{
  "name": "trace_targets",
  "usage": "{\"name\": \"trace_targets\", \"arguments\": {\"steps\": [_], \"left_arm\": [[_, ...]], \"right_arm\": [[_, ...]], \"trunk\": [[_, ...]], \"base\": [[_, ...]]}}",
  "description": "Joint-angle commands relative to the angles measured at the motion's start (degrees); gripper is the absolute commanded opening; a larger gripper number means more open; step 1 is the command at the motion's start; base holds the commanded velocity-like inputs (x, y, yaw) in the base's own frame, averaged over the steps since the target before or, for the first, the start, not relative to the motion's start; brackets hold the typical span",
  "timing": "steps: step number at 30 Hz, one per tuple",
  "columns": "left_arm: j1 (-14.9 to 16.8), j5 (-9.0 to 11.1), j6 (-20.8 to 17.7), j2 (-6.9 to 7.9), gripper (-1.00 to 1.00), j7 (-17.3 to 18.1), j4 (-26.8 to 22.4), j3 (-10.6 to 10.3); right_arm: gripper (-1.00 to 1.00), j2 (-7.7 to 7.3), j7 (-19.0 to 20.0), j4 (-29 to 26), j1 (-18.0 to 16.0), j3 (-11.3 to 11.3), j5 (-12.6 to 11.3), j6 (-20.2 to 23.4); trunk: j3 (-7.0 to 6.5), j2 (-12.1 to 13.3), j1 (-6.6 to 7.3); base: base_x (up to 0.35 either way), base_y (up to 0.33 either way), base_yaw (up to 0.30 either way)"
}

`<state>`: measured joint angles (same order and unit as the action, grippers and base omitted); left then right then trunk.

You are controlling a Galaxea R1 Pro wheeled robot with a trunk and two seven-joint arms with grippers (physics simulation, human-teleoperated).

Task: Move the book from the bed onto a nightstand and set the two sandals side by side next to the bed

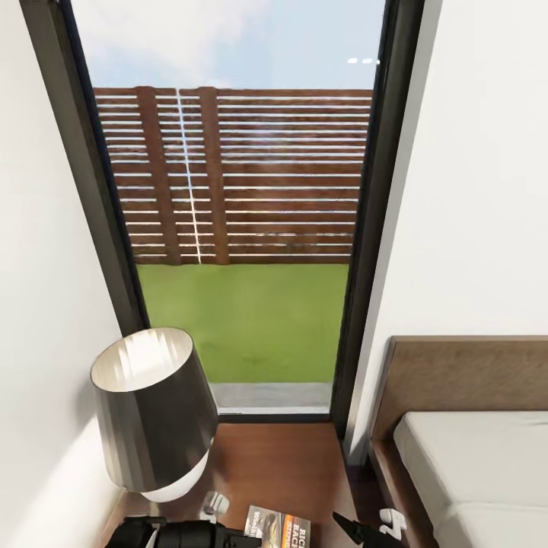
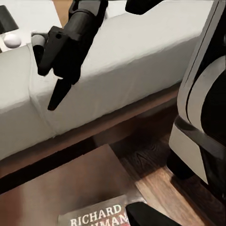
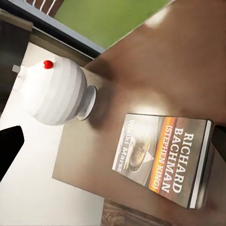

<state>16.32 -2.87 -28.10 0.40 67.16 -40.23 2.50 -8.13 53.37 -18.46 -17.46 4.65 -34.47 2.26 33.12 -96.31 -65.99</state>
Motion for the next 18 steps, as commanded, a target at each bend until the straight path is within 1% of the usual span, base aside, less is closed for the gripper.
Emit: {"name": "trace_targets", "arguments": {"steps": [1, 3, 5, 9, 12, 14, 15, 16, 18], "left_arm": [[0.03, -0.29, 2.16, -0.1, 1.0, -3.46, 3.04, 0.22], [0.03, -0.29, 4.86, -0.13, 1.0, -6.67, 5.34, 0.17], [0.03, -0.29, 6.71, -0.19, 1.0, -9.21, 6.96, 0.1], [0.03, -0.36, 8.06, -0.29, 1.0, -13.3, 8.86, 0.01], [0.03, -0.34, 8.78, -0.4, 1.0, -14.06, 9.27, -0.02], [0.03, -0.31, 10.01, -0.48, 1.0, -14.49, 10.64, -0.03], [0.03, -0.32, 10.93, -0.48, 1.0, -15.03, 11.85, -0.04], [0.03, -0.35, 12.78, -0.48, 1.0, -16.26, 13.78, -0.04], [0.03, -0.35, 14.78, -0.48, 1.0, -17.67, 15.52, -0.04]], "right_arm": [[1.0, -0.06, 0.07, 0.0, -0.03, 0.45, -0.55, 0.22], [1.0, -0.07, 0.03, 0.03, -0.03, 0.45, -0.07, 0.21], [1.0, -0.07, 0.0, 0.07, -0.03, 0.45, 0.97, 0.21], [1.0, -0.13, -0.01, 0.59, 0.04, 0.45, 3.63, -0.07], [1.0, -0.13, -0.07, 2.71, 0.05, 0.45, 4.12, -0.39], [1.0, -0.12, -0.09, 4.89, 0.06, 0.45, 4.43, -0.52], [1.0, -0.11, -0.1, 5.84, 0.06, 0.45, 4.52, -0.58], [1.0, -0.12, -0.1, 6.78, 0.06, 0.45, 4.6, -0.62], [1.0, -0.13, -0.1, 7.31, 0.04, 0.45, 4.64, -0.65]], "trunk": [[-0.13, 0.38, 0.23], [-0.49, 1.19, 0.67], [-0.84, 1.99, 1.11], [-1.56, 3.59, 1.99], [-2.1, 4.8, 2.65], [-2.46, 5.6, 3.09], [-2.64, 6.0, 3.31], [-2.82, 6.4, 3.53], [-3.18, 7.2, 3.96]], "base": [[0.0, 0.0, 0.0], [0.0, 0.0, 0.0], [0.0, 0.0, 0.0], [0.0, 0.0, 0.0], [0.0, 0.0, 0.0], [0.0, 0.0, 0.0], [0.0, 0.0, 0.0], [0.0, 0.0, 0.0], [0.0, 0.0, 0.0]]}}
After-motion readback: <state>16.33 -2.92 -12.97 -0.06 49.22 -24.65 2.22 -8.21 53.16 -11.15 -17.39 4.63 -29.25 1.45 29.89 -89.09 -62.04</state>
